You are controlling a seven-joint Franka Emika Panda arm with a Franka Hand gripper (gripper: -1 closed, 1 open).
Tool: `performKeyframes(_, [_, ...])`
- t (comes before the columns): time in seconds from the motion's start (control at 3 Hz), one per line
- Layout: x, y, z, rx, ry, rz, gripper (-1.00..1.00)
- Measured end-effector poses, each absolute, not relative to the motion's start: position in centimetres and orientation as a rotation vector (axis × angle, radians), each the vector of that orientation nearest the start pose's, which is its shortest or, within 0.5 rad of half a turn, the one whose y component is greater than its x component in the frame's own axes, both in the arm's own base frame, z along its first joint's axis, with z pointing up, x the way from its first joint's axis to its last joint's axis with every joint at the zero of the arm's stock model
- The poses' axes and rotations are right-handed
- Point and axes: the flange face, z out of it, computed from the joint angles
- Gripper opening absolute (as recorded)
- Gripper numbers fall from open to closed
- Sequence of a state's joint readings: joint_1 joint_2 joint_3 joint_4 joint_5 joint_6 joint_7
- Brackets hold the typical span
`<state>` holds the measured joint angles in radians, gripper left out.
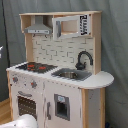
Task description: Play with the kitchen
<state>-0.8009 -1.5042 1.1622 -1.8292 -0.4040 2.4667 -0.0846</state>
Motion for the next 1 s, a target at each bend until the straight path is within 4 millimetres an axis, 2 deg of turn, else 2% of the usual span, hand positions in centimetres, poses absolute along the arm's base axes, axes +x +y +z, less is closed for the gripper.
performKeyframes(0.33, [21.4, 58.4, 55.1, 0.907, 0.828, 1.083, 1.00])
performKeyframes(1.0, [18.8, 59.2, 46.8, 0.831, 0.999, 0.964, 1.00])
